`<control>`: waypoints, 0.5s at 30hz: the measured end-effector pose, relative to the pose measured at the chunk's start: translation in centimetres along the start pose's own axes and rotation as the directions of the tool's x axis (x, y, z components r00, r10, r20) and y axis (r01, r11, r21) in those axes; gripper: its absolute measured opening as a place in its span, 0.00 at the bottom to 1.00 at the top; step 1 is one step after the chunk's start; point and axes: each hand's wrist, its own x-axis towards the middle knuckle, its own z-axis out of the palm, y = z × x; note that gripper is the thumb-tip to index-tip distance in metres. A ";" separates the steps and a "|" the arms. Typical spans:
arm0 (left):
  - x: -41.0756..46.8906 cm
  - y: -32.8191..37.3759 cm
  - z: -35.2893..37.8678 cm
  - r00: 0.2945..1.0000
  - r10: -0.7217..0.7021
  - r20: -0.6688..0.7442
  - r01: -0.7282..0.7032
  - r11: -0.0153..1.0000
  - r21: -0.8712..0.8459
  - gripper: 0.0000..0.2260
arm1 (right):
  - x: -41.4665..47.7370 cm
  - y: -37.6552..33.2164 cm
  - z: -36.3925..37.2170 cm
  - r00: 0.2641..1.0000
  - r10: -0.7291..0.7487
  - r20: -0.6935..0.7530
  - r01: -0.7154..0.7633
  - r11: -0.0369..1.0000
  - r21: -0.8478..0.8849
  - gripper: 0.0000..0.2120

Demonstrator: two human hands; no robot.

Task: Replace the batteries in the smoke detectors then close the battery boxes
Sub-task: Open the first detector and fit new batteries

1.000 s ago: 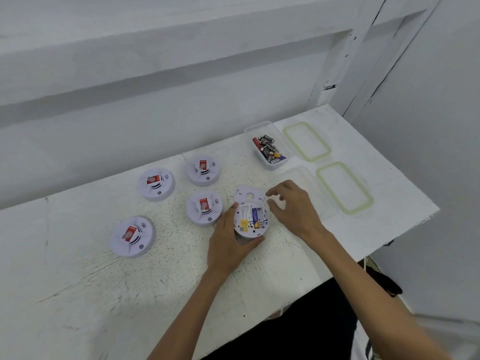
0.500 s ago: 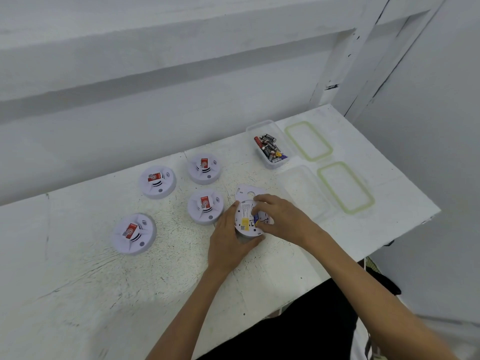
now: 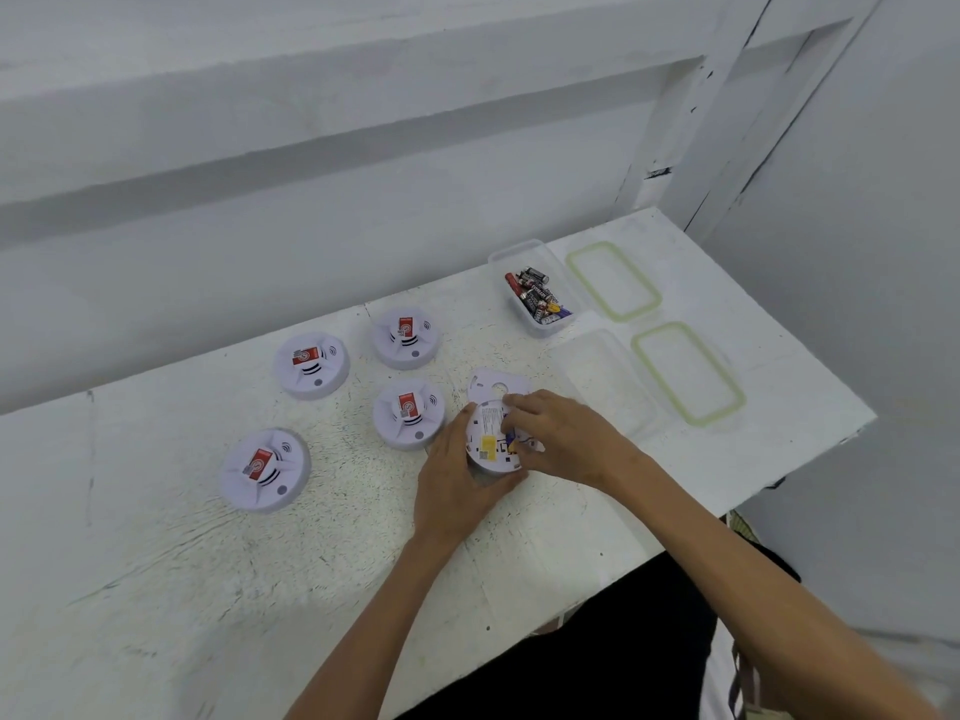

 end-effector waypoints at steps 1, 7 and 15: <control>0.1 0.1 0.0 1.000 0.020 -0.001 -0.020 1.000 0.004 0.47 | 0.1 -0.1 -0.1 1.000 0.014 -0.010 -0.014 1.000 0.010 0.15; 0.2 -0.1 0.0 0.991 0.126 -0.044 -0.124 0.991 0.056 0.46 | -0.2 -0.8 0.6 0.996 0.087 -0.019 -0.086 0.995 0.042 0.17; 0.1 0.1 -0.3 0.996 0.092 0.003 -0.092 0.995 -0.049 0.45 | -1.1 -1.9 0.5 0.972 0.228 -0.051 -0.230 0.973 -0.028 0.18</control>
